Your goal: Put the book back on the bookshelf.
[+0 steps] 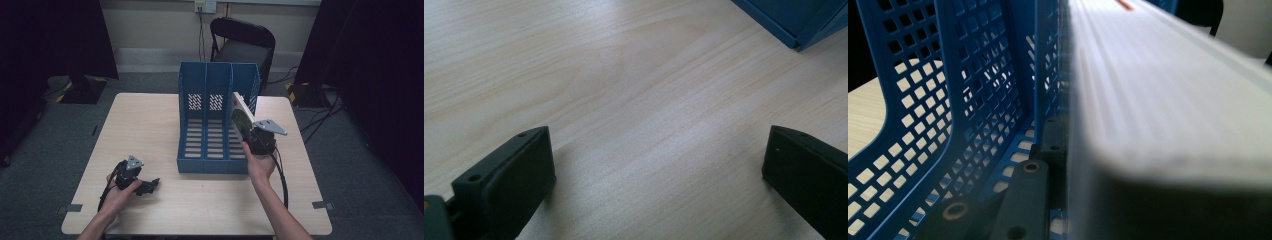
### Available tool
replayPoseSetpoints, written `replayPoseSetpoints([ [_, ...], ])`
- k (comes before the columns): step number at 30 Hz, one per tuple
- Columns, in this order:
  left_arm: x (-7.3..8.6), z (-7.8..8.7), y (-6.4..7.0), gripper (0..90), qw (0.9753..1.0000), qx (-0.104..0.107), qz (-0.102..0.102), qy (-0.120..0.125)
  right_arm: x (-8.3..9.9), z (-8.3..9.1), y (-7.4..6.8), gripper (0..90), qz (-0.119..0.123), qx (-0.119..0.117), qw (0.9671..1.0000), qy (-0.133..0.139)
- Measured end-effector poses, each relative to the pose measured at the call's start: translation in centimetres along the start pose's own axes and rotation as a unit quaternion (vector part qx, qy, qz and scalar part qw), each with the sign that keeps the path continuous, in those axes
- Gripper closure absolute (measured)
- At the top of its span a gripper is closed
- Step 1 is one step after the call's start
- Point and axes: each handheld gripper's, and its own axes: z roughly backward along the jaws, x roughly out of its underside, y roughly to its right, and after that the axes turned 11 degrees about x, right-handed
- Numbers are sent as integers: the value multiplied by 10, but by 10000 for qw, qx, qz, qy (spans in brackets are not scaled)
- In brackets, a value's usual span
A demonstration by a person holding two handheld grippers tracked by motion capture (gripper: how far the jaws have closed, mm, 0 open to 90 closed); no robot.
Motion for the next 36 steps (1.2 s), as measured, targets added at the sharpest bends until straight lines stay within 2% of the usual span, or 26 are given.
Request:
replayPoseSetpoints([
  [12,0,0,0,0,10000,-1,-2,-2,23,-23,2,765,-23,137,9991,-406],
  [23,0,0,0,0,10000,-2,5,1,30,-31,4,762,13,133,9977,-659],
  [36,0,0,0,0,10000,0,-2,-1,32,-31,1,759,116,112,9976,-670],
])
